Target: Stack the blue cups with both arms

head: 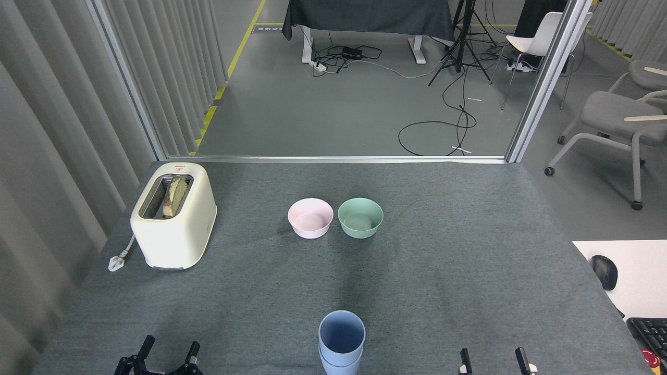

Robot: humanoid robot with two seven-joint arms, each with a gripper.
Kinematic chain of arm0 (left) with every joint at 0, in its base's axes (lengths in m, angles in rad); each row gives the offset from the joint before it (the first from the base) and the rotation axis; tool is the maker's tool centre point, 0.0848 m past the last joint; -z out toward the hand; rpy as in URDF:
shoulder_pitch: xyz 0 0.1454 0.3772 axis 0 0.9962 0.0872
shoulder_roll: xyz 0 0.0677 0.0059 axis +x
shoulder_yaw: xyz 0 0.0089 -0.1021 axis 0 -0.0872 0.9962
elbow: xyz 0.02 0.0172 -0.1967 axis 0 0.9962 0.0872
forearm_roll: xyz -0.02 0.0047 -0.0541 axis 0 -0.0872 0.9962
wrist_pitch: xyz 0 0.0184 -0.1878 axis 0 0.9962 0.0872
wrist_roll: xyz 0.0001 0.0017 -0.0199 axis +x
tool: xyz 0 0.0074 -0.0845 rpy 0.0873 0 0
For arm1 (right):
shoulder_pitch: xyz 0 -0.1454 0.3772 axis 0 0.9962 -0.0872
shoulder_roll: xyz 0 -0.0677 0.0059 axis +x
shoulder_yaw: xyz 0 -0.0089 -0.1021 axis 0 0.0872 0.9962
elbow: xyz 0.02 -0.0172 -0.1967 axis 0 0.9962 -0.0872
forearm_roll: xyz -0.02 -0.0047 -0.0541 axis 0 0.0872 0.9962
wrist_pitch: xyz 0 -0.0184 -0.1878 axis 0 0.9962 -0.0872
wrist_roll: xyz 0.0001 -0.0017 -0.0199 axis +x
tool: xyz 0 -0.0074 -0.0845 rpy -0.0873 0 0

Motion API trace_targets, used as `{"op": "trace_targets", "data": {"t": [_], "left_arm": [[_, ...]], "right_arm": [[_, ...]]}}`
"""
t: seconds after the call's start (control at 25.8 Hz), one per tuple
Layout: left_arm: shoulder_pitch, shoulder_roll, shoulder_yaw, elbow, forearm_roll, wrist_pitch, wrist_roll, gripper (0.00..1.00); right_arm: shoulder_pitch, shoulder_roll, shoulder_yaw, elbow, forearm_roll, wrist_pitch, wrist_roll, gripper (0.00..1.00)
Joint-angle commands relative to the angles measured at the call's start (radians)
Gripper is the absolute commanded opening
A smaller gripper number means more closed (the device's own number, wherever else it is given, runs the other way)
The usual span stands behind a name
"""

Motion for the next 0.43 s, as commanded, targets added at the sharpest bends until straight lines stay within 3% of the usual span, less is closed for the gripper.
{"op": "trace_targets", "data": {"t": [0.0,0.39], "left_arm": [[0.067,0.003,0.019,-0.067,0.03,0.001,-0.002,1.0],[0.133,0.0,0.041,-0.113,0.045,0.002,0.0,1.0]], "right_arm": [[0.048,-0.025,0.037,0.005,-0.019,0.036,-0.02,1.0],[0.141,-0.065,0.053,0.013,-0.074,0.071,-0.054,1.0]]}}
